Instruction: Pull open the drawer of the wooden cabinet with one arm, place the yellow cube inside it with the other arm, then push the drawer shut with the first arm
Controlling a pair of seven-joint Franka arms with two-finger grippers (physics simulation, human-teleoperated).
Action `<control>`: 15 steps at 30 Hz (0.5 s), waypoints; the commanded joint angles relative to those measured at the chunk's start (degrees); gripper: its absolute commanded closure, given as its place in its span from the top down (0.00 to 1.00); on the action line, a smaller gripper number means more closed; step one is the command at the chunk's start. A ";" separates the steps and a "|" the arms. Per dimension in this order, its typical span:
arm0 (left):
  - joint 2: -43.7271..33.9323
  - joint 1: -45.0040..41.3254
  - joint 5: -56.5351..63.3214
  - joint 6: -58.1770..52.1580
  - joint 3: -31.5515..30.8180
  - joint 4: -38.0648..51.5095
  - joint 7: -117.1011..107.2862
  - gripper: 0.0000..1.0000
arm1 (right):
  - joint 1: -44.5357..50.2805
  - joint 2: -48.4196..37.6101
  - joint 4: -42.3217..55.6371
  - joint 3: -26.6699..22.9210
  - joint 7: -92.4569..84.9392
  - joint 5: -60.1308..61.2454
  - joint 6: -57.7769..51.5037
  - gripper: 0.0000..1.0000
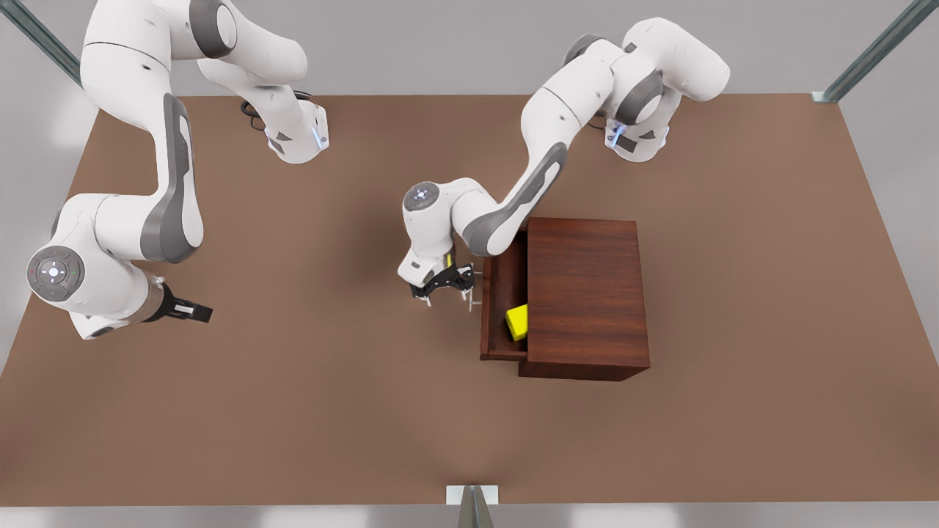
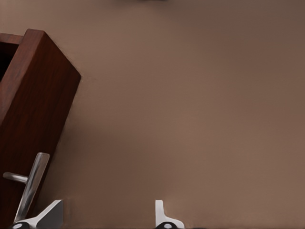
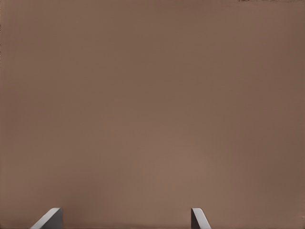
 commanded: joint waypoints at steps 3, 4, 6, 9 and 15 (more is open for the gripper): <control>-3.42 1.21 -0.28 3.46 0.00 -5.13 3.51 1.00 | 0.00 -0.07 0.11 -0.08 -9.40 0.07 -0.01 1.00; -4.04 1.47 -0.28 3.46 0.00 -6.09 4.57 1.00 | 0.00 -0.07 0.03 0.01 -9.40 0.07 -0.01 1.00; -4.65 2.00 -0.28 3.64 0.00 -7.50 5.27 1.00 | 0.00 -0.07 0.03 0.01 -9.40 0.07 -0.01 1.00; -7.29 3.50 -0.28 5.04 0.00 -11.80 7.82 1.00 | 0.00 -0.07 0.03 0.01 -9.40 -0.02 -0.01 1.00; -10.45 5.25 -0.19 7.07 0.09 -17.44 11.51 1.00 | 0.00 -0.07 0.03 0.01 -9.40 -0.11 -0.01 1.00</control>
